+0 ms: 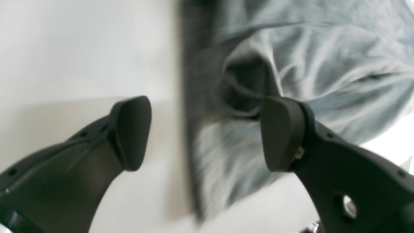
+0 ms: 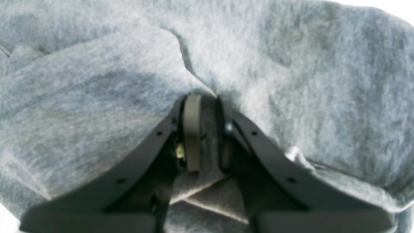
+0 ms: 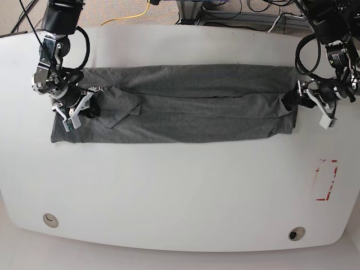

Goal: Layout the t-shirt on the table in an organized manner, then fold the t-shirt properly
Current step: 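Grasp the strip end with the left gripper, then fold the strip end with the left gripper toward the right gripper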

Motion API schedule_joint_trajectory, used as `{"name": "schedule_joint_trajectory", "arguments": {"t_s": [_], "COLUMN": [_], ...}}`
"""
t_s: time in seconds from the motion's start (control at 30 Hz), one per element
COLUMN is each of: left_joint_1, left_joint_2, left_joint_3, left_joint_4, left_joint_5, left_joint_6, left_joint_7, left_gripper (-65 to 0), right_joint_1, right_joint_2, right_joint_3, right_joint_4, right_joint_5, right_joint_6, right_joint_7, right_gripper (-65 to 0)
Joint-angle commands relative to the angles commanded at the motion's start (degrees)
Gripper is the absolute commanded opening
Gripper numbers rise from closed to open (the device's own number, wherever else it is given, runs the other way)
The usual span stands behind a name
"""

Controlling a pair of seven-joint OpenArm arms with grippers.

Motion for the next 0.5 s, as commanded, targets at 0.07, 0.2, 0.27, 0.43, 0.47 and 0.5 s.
{"name": "schedule_joint_trajectory", "arguments": {"t_s": [0.07,0.2,0.27,0.43,0.47,0.5], "left_joint_1": [0.0,0.0,0.0,0.0,0.0,0.0], "left_joint_2": [0.4,2.0,2.0,2.4,2.5,2.5], "left_joint_3": [1.3,2.6,2.6,2.6,2.6,2.6], "left_joint_4": [-0.1,-0.1,-0.1,-0.1,0.1,0.3], "left_joint_5": [0.1,0.2,0.2,0.2,0.2,0.2], "left_joint_6": [0.0,0.0,0.0,0.0,0.0,0.0], "left_joint_7": [-0.4,-0.4,-0.4,-0.4,-0.4,-0.4], "left_gripper": [-15.1,-15.3,-16.2,-35.1,-39.9,-46.3], "right_joint_1": [0.0,0.0,0.0,0.0,0.0,0.0], "right_joint_2": [0.0,0.0,0.0,0.0,0.0,0.0], "right_joint_3": [0.0,0.0,0.0,0.0,0.0,0.0], "right_joint_4": [0.0,0.0,0.0,0.0,0.0,0.0], "right_joint_5": [0.0,0.2,0.2,0.2,0.2,0.2], "right_joint_6": [0.00,0.00,0.00,0.00,0.00,0.00], "right_joint_7": [0.0,0.0,0.0,0.0,0.0,0.0], "right_gripper": [-56.9,-56.9,-56.9,-56.9,-56.9,-56.9]}}
